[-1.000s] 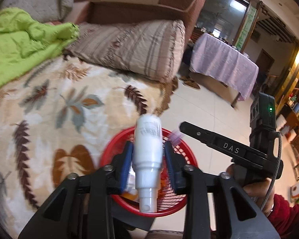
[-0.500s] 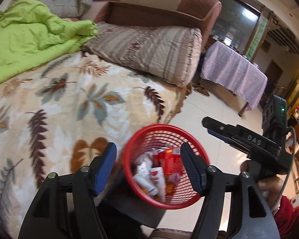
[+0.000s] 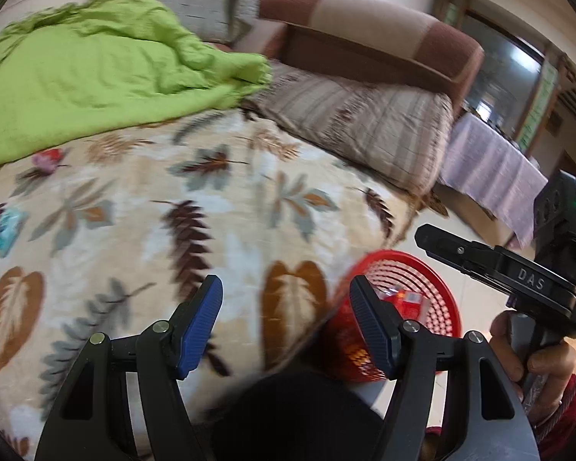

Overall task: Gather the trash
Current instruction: 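Grasp the blue-green tissue pack with the left tool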

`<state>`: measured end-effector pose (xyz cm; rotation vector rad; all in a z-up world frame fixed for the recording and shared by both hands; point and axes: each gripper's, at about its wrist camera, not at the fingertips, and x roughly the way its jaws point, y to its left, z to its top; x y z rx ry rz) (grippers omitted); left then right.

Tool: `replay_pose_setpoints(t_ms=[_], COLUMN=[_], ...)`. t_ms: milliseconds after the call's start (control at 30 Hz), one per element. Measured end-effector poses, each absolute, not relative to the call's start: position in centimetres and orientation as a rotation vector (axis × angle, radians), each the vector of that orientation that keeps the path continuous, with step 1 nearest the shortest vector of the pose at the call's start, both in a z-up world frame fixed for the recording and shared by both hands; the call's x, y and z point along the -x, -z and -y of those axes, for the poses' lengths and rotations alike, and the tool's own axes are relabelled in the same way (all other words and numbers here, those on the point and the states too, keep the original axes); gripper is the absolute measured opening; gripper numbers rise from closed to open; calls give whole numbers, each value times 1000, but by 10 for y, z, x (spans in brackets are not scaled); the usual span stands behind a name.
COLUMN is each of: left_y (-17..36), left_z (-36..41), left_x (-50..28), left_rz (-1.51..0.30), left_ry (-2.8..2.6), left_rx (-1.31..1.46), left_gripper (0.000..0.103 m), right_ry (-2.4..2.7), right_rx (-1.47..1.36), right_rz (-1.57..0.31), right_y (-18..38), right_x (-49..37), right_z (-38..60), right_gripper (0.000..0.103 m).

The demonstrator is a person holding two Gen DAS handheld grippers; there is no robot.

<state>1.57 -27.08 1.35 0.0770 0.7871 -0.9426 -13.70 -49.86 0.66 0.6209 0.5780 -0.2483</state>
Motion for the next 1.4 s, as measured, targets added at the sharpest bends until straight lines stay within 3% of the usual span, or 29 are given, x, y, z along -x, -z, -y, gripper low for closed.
replay_pose_setpoints(t_ms=[367, 700, 1033, 1233, 1267, 1300, 1367, 1400], left_y=[-12, 0, 47, 76, 81, 88, 90, 90], left_z=[155, 54, 59, 98, 103, 106, 105, 104], left_x=[-94, -185, -293, -315, -317, -319, -317, -314], left_rz=[-778, -807, -912, -951, -944, -955, -938, -930], left_ry=[656, 413, 391, 402, 371, 343, 314, 305], left_rx=[36, 123, 158, 6, -37, -61, -52, -47], left_gripper=[69, 73, 74, 74, 72, 60, 55, 47], right_ry=[93, -46, -157, -182, -184, -180, -182, -182], right_rx=[-572, -526, -522, -544, -555, -561, -567, -567], right_rz=[-637, -740, -754, -759, -764, -766, -767, -770], right_y=[-10, 30, 46, 49, 50, 51, 52, 52], right_x=[18, -75, -88, -92, -93, -93, -94, -95], right_z=[416, 345, 334, 339, 340, 341, 342, 342], right_gripper=[63, 63, 63, 63, 63, 63, 63, 63])
